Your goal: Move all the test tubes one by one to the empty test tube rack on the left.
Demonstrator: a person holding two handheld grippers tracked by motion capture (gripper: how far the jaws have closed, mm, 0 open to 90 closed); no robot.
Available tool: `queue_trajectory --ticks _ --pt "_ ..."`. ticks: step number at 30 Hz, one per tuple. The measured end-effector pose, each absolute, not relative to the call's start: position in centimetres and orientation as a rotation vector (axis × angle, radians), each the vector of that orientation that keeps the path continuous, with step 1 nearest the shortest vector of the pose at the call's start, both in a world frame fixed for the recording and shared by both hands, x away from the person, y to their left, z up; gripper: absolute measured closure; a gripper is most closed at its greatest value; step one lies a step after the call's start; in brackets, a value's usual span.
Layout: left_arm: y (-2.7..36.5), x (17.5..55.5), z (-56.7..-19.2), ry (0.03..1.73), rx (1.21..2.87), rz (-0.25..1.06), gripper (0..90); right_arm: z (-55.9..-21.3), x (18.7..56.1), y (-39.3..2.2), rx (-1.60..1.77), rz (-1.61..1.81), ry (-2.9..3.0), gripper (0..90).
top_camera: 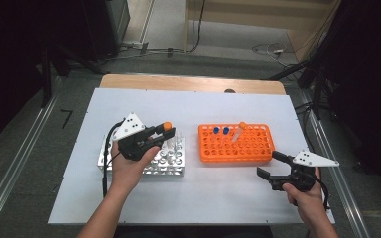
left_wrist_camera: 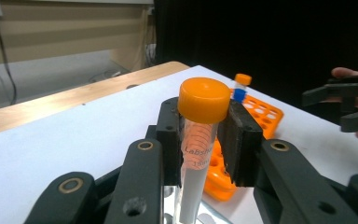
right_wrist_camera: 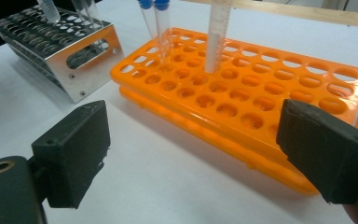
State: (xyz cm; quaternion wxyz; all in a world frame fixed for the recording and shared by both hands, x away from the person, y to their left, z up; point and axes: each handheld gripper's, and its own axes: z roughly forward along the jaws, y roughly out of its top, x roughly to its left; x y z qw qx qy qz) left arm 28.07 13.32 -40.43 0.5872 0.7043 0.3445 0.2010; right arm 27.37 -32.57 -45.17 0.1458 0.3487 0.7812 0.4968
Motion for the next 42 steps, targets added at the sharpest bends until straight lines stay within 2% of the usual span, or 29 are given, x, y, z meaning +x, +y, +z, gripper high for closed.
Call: queue_trajectory --ticks 13,23,42 --pt "15.1 30.0 -41.3 0.896 1.61 0.526 71.2 -45.5 27.8 -33.7 1.059 1.422 2.224 8.2" --pt "14.5 30.7 -42.1 0.909 1.611 0.523 71.2 -45.6 27.9 -33.8 1.062 1.412 2.222 8.2" --pt "14.2 30.8 -43.4 0.957 1.733 0.47 69.6 -45.9 27.9 -33.6 1.065 1.409 2.23 8.2"
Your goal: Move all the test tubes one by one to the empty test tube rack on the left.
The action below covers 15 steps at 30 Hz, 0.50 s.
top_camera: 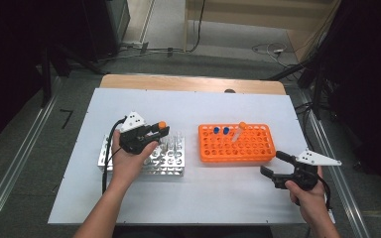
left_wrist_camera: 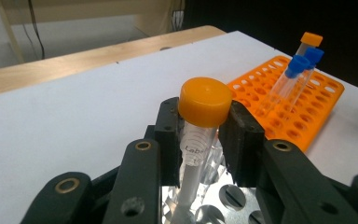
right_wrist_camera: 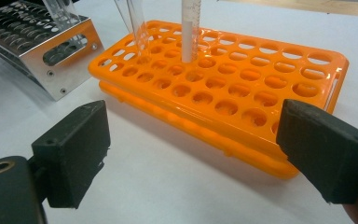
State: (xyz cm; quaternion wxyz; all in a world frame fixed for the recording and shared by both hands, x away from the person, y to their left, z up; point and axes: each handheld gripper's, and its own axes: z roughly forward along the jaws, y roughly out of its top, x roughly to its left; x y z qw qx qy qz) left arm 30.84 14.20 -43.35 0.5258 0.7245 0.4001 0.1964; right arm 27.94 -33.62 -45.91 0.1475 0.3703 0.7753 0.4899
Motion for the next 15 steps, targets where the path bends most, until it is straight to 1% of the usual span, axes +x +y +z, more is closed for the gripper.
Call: queue_trajectory --ticks 7,10,15 --pt "14.24 30.91 -43.52 0.99 1.774 0.443 69.2 -45.94 27.97 -33.6 1.064 1.407 2.231 8.2" --pt "14.27 30.76 -43.39 0.988 1.772 0.429 67.0 -45.94 27.97 -33.57 1.066 1.406 2.232 8.2" --pt "14.35 30.4 -43.11 0.989 1.755 0.431 57.5 -45.9 27.97 -33.6 1.062 1.409 2.229 8.2"
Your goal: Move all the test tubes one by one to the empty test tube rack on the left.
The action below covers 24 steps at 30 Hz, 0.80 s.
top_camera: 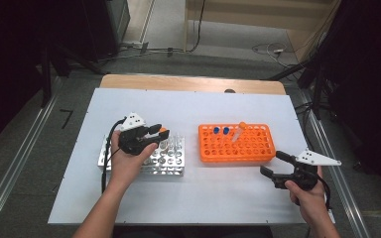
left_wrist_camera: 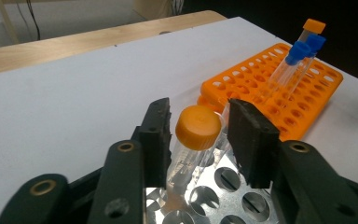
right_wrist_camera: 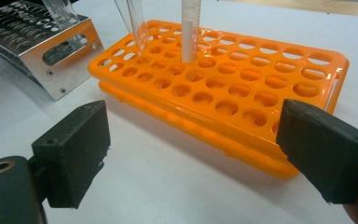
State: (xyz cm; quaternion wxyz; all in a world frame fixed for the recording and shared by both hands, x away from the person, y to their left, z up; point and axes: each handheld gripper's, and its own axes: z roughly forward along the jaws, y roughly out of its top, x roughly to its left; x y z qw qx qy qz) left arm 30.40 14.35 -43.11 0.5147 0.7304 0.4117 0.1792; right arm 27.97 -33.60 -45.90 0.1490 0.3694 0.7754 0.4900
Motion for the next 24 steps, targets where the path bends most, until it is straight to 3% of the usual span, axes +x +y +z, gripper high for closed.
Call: queue_trajectory --ticks 5,10,15,24 --pt "14.6 29.6 -42.6 0.968 1.722 0.434 46.4 -45.8 27.9 -33.6 1.07 1.41 2.22 8.3" --pt "14.8 28.5 -42.0 0.962 1.668 0.407 26.9 -45.5 28.0 -33.5 1.061 1.41 2.212 8.3" --pt "14.6 27.1 -41.6 0.944 1.646 0.403 13.2 -45.1 28.1 -33.0 1.085 1.408 2.192 8.4" --pt "15.0 25.2 -41.9 0.921 1.617 0.397 2.6 -44.2 29.1 -31.4 1.1 1.399 2.175 8.5"
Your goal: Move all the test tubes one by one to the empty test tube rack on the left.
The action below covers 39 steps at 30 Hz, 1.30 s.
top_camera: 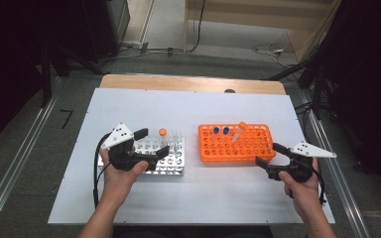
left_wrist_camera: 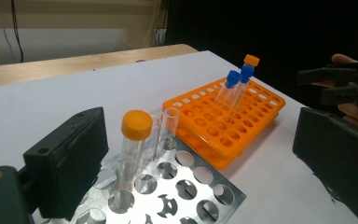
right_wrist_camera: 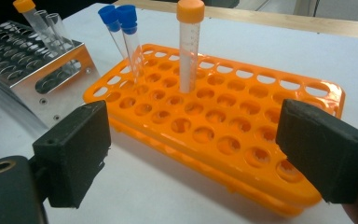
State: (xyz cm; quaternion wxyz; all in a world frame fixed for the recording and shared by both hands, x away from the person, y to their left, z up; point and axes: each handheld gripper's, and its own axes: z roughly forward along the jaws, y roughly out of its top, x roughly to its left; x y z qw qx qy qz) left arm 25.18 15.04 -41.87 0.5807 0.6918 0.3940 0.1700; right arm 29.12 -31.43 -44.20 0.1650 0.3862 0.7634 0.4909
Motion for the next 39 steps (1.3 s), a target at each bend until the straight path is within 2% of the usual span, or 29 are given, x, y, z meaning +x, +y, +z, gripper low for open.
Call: queue_trajectory --ticks 12,17,24,31,39 --pt "15.2 23.9 -43.0 0.888 1.621 0.367 0.0 -44.1 32.0 -28.7 1.134 1.422 2.174 9.8" --pt "15.2 23.8 -43.1 0.887 1.621 0.365 0.0 -44.6 33.2 -27.5 1.145 1.424 2.187 13.2" --pt "15.0 23.7 -43.3 0.889 1.631 0.359 0.0 -46.1 34.8 -25.8 1.216 1.392 2.194 25.0" --pt "14.9 23.7 -43.5 0.892 1.631 0.353 0.0 -47.0 35.7 -24.5 1.285 1.365 2.161 44.4" --pt "15.0 23.6 -43.4 0.893 1.628 0.352 0.0 -47.5 36.0 -23.4 1.285 1.312 2.165 60.0"
